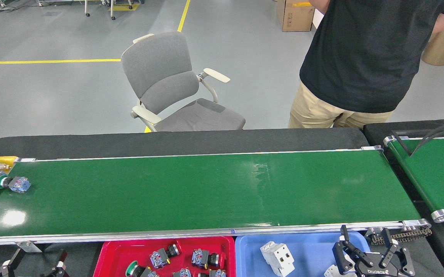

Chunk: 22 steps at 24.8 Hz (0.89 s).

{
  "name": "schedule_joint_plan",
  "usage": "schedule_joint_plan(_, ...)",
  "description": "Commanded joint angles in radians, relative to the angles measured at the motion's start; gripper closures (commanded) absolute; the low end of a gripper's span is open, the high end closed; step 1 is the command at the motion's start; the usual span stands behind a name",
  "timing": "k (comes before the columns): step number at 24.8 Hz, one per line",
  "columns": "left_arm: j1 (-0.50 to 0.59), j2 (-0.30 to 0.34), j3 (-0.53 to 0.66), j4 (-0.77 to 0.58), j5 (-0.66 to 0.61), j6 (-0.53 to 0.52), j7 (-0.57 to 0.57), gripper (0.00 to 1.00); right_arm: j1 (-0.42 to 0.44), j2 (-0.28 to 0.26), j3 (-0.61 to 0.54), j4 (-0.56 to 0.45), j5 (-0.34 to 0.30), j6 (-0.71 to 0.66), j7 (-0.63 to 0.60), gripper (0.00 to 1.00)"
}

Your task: Pick switch part from conveyor to tray

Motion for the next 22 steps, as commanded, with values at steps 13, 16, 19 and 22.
schedule_joint_plan(13, -0.032, -0.002, -0.003, -0.011, 0.004, 0.005, 0.001, 0.0, -0.001, -0.012, -0.009, -0.019, -0.004, -0.008, 0.113, 0.0)
schedule_joint_plan(16, -0.033, 0.001, -0.003, -0.011, 0.004, 0.006, 0.001, 0.0, -0.005, -0.041, -0.011, -0.019, -0.084, -0.058, 0.115, 0.0)
schedule_joint_plan(19, -0.035, 0.003, -0.003, -0.009, 0.005, 0.005, 0.0, 0.0, -0.007, -0.06, -0.012, -0.019, -0.14, -0.112, 0.124, 0.0)
schedule_joint_plan(22, -0.033, -0.002, -0.003, -0.009, 0.005, 0.006, 0.0, 0.0, -0.009, -0.06, -0.014, -0.019, -0.14, -0.107, 0.121, 0.0)
